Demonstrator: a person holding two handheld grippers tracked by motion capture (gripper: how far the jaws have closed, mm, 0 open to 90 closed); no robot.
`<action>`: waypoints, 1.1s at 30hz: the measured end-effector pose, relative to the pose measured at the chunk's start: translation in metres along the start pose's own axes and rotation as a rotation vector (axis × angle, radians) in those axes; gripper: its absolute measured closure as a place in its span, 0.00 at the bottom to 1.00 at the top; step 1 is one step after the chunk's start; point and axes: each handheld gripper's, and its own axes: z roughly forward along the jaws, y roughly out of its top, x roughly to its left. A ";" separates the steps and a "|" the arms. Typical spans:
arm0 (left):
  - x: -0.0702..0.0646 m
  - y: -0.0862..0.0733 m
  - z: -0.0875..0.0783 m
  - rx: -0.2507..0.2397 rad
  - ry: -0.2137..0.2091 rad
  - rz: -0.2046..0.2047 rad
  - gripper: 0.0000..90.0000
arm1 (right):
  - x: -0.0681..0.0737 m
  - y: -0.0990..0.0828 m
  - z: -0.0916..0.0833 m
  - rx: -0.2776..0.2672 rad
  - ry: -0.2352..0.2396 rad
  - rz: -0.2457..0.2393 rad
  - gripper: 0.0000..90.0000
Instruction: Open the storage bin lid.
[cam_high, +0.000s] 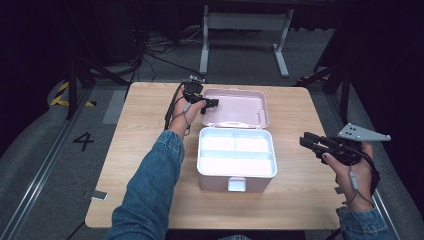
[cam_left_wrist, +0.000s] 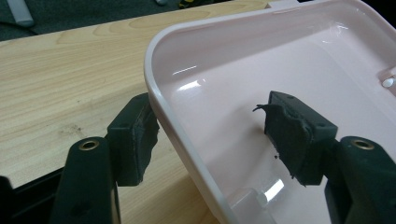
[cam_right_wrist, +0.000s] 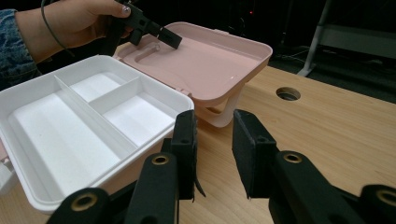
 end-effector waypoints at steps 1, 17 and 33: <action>0.000 0.000 0.000 0.003 0.003 -0.005 0.40 | 0.000 0.000 0.000 0.000 0.001 -0.001 0.79; 0.000 -0.001 -0.007 -0.029 0.011 -0.017 0.30 | 0.000 0.000 0.002 -0.003 0.003 0.005 0.76; -0.054 0.008 -0.089 -0.123 -0.062 0.216 0.29 | -0.002 0.000 0.005 0.003 0.009 0.010 0.76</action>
